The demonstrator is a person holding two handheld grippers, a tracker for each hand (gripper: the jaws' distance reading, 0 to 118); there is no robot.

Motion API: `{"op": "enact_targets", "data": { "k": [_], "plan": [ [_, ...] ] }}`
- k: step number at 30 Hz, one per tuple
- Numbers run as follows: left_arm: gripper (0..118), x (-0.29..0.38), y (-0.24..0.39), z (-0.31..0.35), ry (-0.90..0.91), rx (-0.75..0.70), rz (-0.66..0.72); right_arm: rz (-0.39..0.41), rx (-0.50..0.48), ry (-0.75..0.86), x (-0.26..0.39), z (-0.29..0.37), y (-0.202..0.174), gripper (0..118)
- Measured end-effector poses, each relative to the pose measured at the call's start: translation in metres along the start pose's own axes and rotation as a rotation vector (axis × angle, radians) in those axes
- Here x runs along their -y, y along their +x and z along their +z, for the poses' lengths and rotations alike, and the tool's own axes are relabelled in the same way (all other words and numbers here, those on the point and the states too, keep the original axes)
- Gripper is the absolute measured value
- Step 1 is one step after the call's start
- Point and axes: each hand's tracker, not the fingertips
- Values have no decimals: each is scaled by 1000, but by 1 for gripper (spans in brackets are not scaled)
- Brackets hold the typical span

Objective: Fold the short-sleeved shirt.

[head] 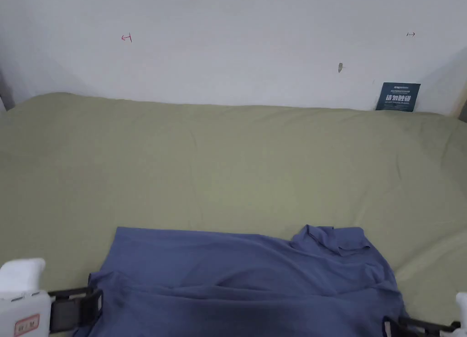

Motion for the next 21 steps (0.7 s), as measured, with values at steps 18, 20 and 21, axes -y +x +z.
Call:
{"op": "enact_targets", "data": {
  "k": [18,20,21],
  "plan": [
    [3,-105,30,-176,-129,-77,-49,-7,126,63,-84,-103,8,2],
    [59,-107,31,-195,-175,-108,-61,6,131,27,-83,-117,13,2],
    [110,-107,29,-205,-189,-106,-64,11,133,16,-82,-122,17,2]
  ]
}}
